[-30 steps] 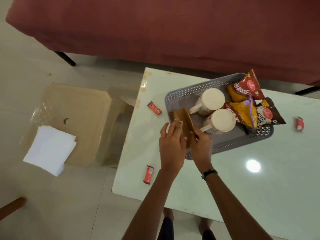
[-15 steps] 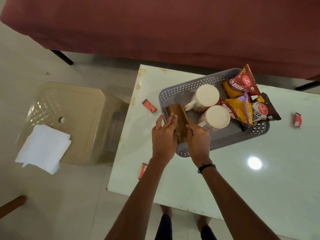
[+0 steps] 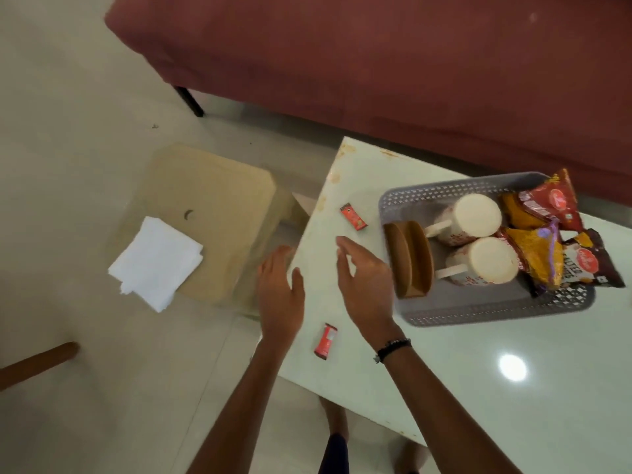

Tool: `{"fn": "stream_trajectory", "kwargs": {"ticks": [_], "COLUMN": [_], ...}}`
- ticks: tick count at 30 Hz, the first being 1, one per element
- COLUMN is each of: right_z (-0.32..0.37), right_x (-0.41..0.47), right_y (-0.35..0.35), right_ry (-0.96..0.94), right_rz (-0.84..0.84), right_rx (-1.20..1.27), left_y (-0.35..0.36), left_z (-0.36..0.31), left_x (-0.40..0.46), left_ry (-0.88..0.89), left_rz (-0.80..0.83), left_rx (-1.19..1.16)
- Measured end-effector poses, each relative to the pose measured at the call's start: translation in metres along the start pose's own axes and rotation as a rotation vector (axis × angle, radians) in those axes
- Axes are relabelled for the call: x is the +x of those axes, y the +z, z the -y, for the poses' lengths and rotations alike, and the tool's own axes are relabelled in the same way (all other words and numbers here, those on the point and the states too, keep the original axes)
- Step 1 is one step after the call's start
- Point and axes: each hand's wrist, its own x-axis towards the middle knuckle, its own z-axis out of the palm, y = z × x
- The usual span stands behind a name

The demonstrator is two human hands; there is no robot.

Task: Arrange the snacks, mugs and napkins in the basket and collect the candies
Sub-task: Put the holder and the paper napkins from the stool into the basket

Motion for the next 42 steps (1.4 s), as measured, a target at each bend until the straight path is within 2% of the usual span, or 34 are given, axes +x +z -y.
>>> {"fn": "stream_trajectory", "kwargs": {"ticks": [7,12,19,23,25,27,29,33,37,42], "right_z": [0.084,0.114,0.130,0.127,0.127,0.130,0.132,0.133,0.133,0.118], "right_x": [0.007,0.012,0.027,0.031,0.030,0.030,0.031,0.034,0.037,0.041], "right_y": [0.106,0.178,0.230,0.244,0.248,0.251,0.255,0.259,0.258,0.253], "right_ry": [-0.184,-0.201,-0.136,-0.130,-0.144,-0.143,-0.113,-0.020,0.095,0.118], "right_rz": [0.416,0.571,0.607,0.599,0.577,0.554,0.538,0.551,0.577,0.611], "right_rx": [-0.009,-0.015,-0.043,-0.124,-0.160,-0.189,-0.180,-0.070,0.120,0.208], "left_y": [-0.070,-0.098,-0.118,-0.132,-0.140,-0.144,-0.148,-0.155,-0.162,-0.166], "left_z": [0.093,0.145,0.183,0.192,0.198,0.207,0.214,0.225,0.224,0.209], "left_x": [0.014,0.022,0.051,0.074,0.084,0.095,0.106,0.122,0.137,0.142], "left_ry": [-0.192,-0.227,-0.187,-0.155,-0.237,-0.337,-0.364,-0.303,-0.385,-0.344], "left_rz": [-0.142,-0.096,-0.157,-0.209,-0.257,-0.259,-0.207,-0.042,0.101,0.328], "left_rx": [0.053,0.158,0.200,0.439,0.472,0.373,0.306,0.383,0.306,0.457]}}
